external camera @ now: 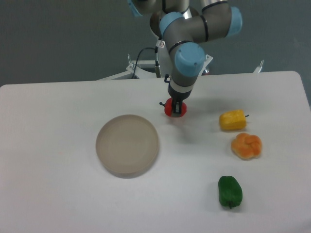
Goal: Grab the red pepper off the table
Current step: 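Lift the red pepper and carry it toward the yellow pepper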
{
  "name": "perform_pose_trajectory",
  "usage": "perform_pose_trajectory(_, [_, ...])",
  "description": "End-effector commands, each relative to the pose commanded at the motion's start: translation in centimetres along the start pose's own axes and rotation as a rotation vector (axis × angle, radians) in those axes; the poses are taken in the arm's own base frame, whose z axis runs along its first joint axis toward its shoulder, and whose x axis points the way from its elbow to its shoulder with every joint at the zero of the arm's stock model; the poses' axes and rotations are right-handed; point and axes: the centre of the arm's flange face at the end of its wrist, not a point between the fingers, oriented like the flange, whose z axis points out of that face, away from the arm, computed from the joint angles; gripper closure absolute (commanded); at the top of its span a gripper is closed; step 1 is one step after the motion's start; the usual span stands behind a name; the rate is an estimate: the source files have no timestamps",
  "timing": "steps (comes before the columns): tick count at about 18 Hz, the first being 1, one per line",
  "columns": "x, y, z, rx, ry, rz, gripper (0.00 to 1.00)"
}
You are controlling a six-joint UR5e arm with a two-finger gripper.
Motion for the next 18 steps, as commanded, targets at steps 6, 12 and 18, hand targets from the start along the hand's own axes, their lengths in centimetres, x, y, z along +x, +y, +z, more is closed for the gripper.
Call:
perform_pose_trajectory(6, [-2.4, 3.6, -7.4, -0.008, -0.034, -0.056, 0.72])
perform_pose_trajectory(12, [-5.2, 6.6, -10.2, -0.068, -0.068, -0.23, 0.78])
perform_pose_trajectory(18, [-6.9, 6.7, -9.6, -0.116, -0.059, -0.256, 0.78])
